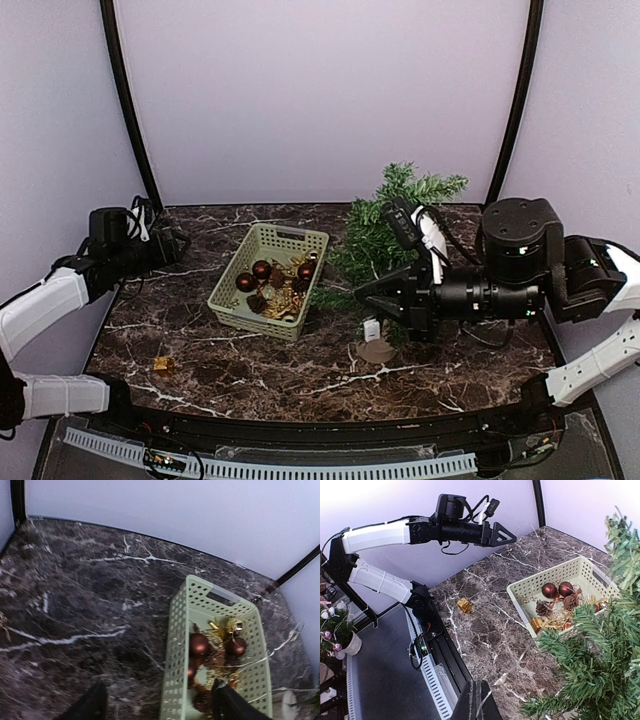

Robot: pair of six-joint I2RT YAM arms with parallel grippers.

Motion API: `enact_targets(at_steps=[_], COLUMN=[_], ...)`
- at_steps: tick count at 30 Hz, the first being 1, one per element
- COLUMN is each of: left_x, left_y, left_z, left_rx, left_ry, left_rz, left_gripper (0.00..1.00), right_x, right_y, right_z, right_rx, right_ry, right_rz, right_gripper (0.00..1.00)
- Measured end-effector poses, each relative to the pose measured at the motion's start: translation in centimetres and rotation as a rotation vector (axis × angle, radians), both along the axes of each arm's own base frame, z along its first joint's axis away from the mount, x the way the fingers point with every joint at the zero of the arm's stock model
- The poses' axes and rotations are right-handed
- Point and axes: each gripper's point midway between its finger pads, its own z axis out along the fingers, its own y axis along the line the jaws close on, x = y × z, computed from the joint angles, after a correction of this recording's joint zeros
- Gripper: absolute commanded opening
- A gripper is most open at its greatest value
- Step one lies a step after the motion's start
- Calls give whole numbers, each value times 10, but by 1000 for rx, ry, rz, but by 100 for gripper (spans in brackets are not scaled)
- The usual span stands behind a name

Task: Decorate the small christmas tree
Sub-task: Place the side of the string light on the branch.

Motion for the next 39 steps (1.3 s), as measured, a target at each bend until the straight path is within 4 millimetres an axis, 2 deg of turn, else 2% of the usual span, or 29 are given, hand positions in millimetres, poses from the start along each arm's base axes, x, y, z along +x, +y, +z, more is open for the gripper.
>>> enact_targets(at_steps=[1,4,7,9,10,11,13,14,16,18,20,24,28,31,35,37,39], left_x=[-2,-13,-24,-29,-32,-33,-35,-37,-46,-57,-62,-69,-83,-97,-119,-128,-136], left_y=[8,33,55,64,69,69,49,29,-21,-58,-78,-98,-104,-102,-108,-126,-151], left_z=[2,23,64,89,111,110,107,106,101,95,88,73,67,79,108,117,116], left_rx=[34,121,204,248,318,320,348,355,348,323,298,250,215,185,140,123,119], left_ry=[-4,-44,-120,-158,-190,-189,-185,-195,-216,-221,-208,-165,-160,-204,-310,-343,-344], left_rz=[31,141,237,267,271,268,170,88,-118,-280,-380,-498,-552,-565,-612,-683,-770], left_gripper=[92,97,99,99,98,98,98,98,99,99,99,99,99,98,95,95,94], right_x=[2,6,7,8,9,9,9,9,9,8,9,9,10,10,9,7,6], right_y=[-1,-4,-7,-10,-15,-15,-16,-17,-17,-17,-17,-18,-21,-21,-18,-17,-16], right_z=[0,-1,0,3,6,7,8,7,5,4,3,2,3,3,0,-1,-1], right_rx=[2,5,11,20,33,34,39,39,37,34,33,29,31,31,23,20,21], right_ry=[1,4,6,6,5,5,6,8,11,14,16,18,14,14,19,23,26], right_rz=[-5,-13,-15,-17,-21,-20,-19,-19,-19,-18,-19,-24,-33,-33,-23,-14,-6], right_gripper=[0,0,0,0,0,0,0,0,0,0,0,0,0,0,0,0,0])
